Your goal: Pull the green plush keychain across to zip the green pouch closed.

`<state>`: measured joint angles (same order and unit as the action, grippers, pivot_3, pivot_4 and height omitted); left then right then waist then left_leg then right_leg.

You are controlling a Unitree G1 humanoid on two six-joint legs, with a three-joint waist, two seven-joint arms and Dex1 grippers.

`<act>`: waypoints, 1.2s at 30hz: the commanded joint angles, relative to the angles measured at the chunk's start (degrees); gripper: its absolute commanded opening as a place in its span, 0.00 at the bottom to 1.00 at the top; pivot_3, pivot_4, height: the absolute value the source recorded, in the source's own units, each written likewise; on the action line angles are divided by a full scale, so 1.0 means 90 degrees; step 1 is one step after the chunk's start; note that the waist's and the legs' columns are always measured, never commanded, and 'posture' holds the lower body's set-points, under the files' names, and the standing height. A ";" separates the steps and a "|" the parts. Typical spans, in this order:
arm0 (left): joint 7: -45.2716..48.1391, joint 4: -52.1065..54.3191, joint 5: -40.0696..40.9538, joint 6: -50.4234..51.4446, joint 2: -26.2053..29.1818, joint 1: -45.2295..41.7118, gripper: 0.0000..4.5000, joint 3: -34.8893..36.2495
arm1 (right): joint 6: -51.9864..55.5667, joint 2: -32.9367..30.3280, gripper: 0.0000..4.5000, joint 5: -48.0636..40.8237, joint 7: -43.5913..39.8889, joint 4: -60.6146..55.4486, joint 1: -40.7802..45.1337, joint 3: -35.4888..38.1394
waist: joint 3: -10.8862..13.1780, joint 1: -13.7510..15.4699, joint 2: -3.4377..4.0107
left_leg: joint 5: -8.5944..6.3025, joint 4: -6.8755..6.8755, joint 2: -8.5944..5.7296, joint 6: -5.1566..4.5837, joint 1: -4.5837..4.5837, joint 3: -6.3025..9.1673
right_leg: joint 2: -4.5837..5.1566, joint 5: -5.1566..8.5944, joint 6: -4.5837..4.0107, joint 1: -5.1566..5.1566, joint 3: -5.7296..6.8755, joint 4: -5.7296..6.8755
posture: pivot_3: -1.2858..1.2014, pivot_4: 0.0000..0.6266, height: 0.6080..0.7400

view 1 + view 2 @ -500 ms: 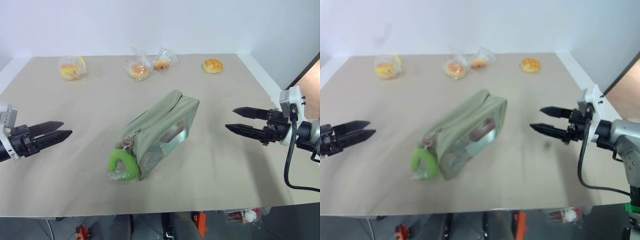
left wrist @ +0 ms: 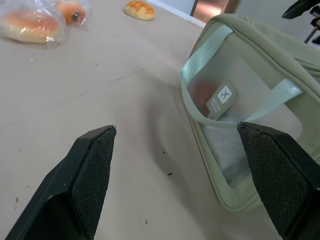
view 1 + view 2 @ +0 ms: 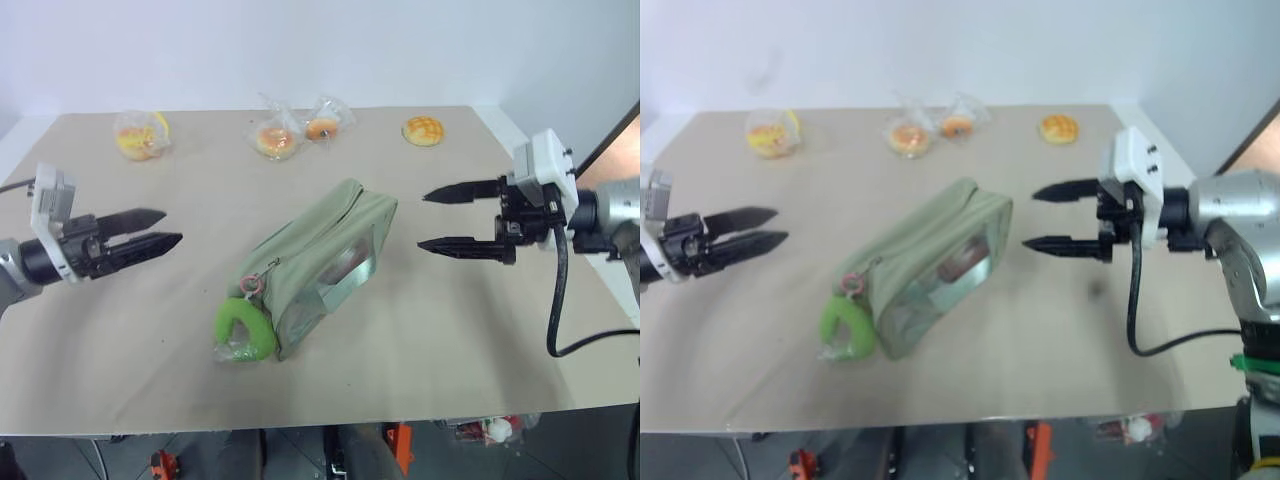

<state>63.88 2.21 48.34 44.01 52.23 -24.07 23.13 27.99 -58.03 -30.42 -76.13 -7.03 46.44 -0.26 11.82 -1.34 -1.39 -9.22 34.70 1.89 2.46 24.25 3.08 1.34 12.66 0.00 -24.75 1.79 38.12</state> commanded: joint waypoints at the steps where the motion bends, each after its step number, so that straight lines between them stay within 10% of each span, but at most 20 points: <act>1: -0.0041 0.0465 0.0490 0.0157 0.0054 -0.0787 0.90 -0.0008 | -0.0871 0.0457 0.81 0.0502 -0.1126 0.0470 0.1328 -0.0819 | -0.0006 -0.0007 -0.0014 | 0.0003 0.0000 0.0017 0.0001 -0.0002 0.0003 | -0.0019 -0.0014 -0.0001 0.0004 0.0001 -0.0001 | 0.52 0.24 1.00; 14: -0.0284 0.1106 0.0729 0.0244 -0.0162 -0.0616 0.90 -0.0157 | -0.2523 0.1849 0.81 0.1508 -0.1819 0.2186 0.2432 -0.2565 | -0.0007 -0.0031 -0.0017 | -0.0001 0.0000 0.0019 0.0007 -0.0013 -0.0002 | -0.0019 -0.0006 0.0003 0.0020 -0.0009 0.0002 | 0.52 0.24 1.00; 30: -0.0562 0.0800 0.0714 0.0189 -0.0241 -0.0417 0.90 -0.0183 | -0.2368 0.1684 0.81 0.1160 -0.1819 0.1785 0.2125 -0.2798 | -0.0007 -0.0002 -0.0017 | 0.0007 0.0005 0.0024 0.0019 -0.0017 0.0002 | -0.0024 -0.0016 -0.0001 0.0022 -0.0005 0.0004 | 0.52 0.24 1.00; 36: -0.0481 0.0857 0.0686 0.0225 -0.0259 -0.0334 0.91 -0.0305 | -0.2259 0.1598 0.44 0.1073 -0.1819 0.1717 0.2024 -0.2809 | -0.0007 0.0001 -0.0017 | 0.0008 0.0005 0.0023 0.0022 -0.0017 0.0001 | -0.0023 -0.0018 0.0001 0.0023 -0.0006 0.0004 | 0.52 0.24 1.00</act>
<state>59.10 8.84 54.18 46.51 49.69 -27.20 20.05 7.44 -43.07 -19.97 -89.47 10.09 64.07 -26.35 11.76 -1.33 -1.55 -9.14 34.75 2.09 2.65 24.09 3.09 1.14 12.49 0.01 -24.55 1.73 38.15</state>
